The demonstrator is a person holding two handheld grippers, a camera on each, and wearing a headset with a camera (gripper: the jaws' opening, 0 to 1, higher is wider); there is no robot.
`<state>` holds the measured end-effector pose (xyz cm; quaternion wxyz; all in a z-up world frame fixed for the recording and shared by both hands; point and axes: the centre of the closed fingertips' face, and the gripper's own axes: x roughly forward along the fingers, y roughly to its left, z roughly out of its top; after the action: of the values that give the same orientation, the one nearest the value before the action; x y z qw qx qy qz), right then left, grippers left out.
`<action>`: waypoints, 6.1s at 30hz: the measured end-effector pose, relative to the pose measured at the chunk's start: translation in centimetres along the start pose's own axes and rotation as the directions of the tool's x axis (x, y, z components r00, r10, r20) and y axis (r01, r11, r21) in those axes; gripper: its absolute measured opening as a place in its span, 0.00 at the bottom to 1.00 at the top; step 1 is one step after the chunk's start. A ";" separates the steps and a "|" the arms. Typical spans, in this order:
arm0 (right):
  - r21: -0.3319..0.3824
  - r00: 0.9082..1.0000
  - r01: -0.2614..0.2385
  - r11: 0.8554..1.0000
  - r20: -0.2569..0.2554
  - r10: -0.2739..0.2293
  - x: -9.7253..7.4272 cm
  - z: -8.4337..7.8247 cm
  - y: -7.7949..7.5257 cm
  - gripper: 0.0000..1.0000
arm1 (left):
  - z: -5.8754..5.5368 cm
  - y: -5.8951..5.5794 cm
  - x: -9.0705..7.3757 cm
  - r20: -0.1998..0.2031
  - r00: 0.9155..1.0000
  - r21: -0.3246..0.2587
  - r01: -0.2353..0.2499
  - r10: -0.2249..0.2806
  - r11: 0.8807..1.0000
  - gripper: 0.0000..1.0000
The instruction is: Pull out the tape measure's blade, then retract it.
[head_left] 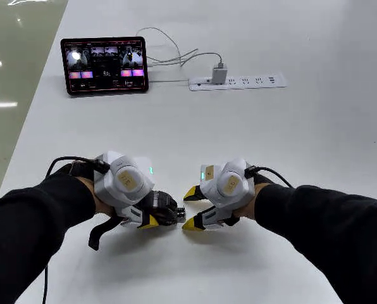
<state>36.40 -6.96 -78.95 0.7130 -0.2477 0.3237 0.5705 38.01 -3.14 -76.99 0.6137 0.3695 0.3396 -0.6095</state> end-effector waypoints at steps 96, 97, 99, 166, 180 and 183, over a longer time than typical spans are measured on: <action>-0.044 0.988 -0.047 0.998 -0.150 0.039 -0.7 -1.7 0.1 0.08 | -0.1 0.0 0.1 -0.027 1.000 -0.002 -0.005 0.005 1.000 0.31; -0.045 0.988 -0.047 0.998 -0.150 0.040 -0.8 -1.7 0.1 0.08 | -0.1 0.0 0.1 -0.027 1.000 -0.003 -0.005 0.005 1.000 0.31; -0.040 0.988 -0.048 0.998 -0.151 0.041 -0.8 -1.8 0.1 0.08 | -0.1 0.0 0.1 -0.027 1.000 -0.004 -0.003 0.003 1.000 0.31; -0.033 0.983 -0.040 0.999 -0.179 0.034 -5.0 -6.3 -0.7 0.08 | -0.2 0.0 0.2 -0.042 0.999 -0.006 -0.002 0.002 1.000 0.31; -0.037 0.982 -0.040 0.999 -0.188 0.033 -5.8 -7.2 -0.8 0.08 | -0.2 0.0 0.2 -0.041 0.999 -0.006 -0.002 0.002 1.000 0.31; -0.036 0.981 -0.040 0.999 -0.190 0.032 -5.9 -7.2 -0.8 0.08 | -0.1 0.1 0.2 -0.041 0.999 -0.006 -0.002 0.002 1.000 0.31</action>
<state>35.07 -16.24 -79.40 0.6636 -0.3089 0.3830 0.5635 38.08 -3.11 -77.24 0.6083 0.3804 0.3538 -0.6001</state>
